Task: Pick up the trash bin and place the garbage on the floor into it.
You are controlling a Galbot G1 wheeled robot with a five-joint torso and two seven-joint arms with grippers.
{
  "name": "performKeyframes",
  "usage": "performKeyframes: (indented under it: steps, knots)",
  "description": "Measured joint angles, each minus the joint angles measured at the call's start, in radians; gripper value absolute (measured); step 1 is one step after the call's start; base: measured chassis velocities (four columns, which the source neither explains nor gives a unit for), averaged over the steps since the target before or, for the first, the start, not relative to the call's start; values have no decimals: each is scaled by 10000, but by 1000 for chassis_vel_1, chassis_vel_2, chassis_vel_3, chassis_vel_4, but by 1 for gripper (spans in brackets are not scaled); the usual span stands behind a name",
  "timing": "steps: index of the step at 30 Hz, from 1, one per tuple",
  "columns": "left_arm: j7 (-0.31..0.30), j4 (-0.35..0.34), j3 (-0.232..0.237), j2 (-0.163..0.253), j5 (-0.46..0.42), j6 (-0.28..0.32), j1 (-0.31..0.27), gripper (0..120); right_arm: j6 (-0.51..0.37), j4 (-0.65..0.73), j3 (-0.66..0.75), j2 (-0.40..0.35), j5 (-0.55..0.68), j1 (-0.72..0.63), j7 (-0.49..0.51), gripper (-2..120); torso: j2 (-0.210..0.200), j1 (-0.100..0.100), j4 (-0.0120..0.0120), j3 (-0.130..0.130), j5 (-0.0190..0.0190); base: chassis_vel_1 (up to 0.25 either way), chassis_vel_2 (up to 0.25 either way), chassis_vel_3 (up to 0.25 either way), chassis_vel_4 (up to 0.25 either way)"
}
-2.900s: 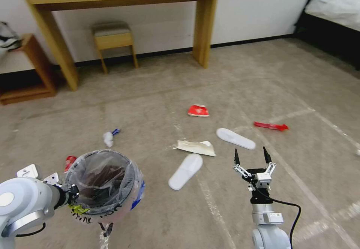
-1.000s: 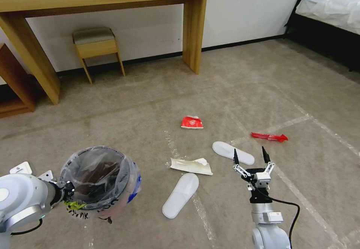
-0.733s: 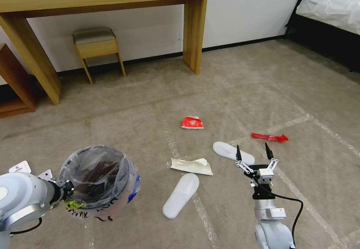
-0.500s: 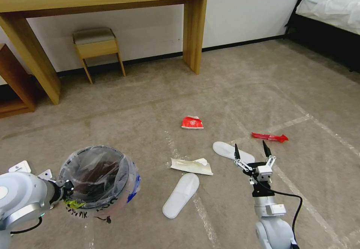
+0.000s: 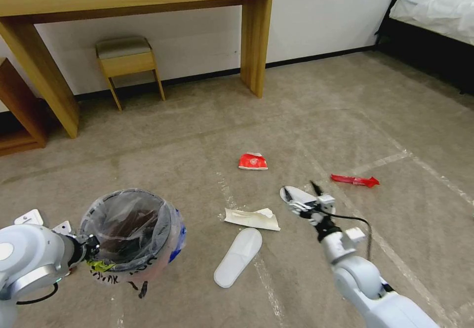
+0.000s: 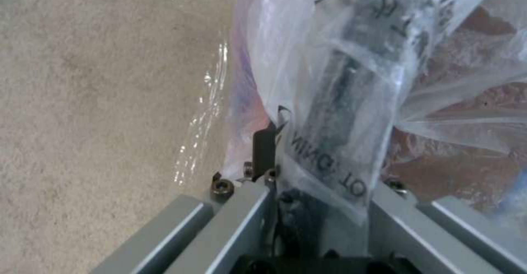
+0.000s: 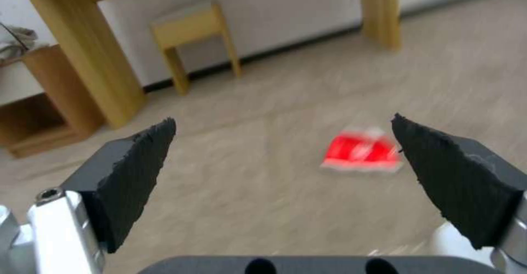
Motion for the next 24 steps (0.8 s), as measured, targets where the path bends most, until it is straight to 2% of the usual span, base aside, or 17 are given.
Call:
performKeyframes:
  steps: [1,2,4,5,6,8,10,13,16,17,19,24]
  knots:
    - [-1,46,-5,4,30,0,10,0,-727,156,-553,4,862,520,884,100,1,-1,0,0,0,0,0,0,0]
    - [-1,46,-5,4,30,0,10,0,-727,156,-553,4,862,520,884,100,1,-1,0,0,0,0,0,0,0]
    - [-2,123,-11,-5,85,-1,13,0,-1753,238,-1207,128,1933,1261,2011,100,0,0,0,0,-1,0,0,0,0]
    - [-2,123,-11,-5,85,-1,13,0,-1753,238,-1207,128,1933,1261,2011,100,0,0,0,0,-1,0,0,0,0]
    - [-2,174,-11,-47,135,-11,12,0,-2356,208,-1654,297,2439,1800,2685,100,-1,0,0,0,0,0,0,0,0]
    - [-2,190,-6,-78,170,-17,12,0,-2608,183,-1842,399,2646,2048,3013,100,0,0,0,1,-2,0,0,0,0]
    - [-1,196,11,-170,256,-23,39,0,-3426,160,-2303,906,3618,2717,4143,100,0,0,0,1,-2,0,0,0,0]
    - [-2,195,-1,-193,269,-26,59,0,-3736,107,-2419,1211,3924,2936,4542,100,0,0,0,0,-3,0,0,0,0]
    - [-1,263,-98,-193,281,-26,139,0,-4266,-291,-2612,2139,4247,3243,5243,100,0,-1,-1,0,-1,0,0,0,0]
    - [-1,263,-98,-193,281,-26,139,0,-4266,-291,-2612,2139,4247,3243,5243,100,0,-1,-1,0,-1,0,0,0,0]
    - [-2,290,-122,-170,289,-27,165,0,-4475,-863,-2648,3021,4379,3425,5628,100,0,-1,1,0,-1,0,0,0,0]
    - [-6,261,-115,-170,313,-55,172,0,-4786,-1525,-2598,3635,4447,3663,6165,100,0,1,-1,0,-2,0,0,0,0]
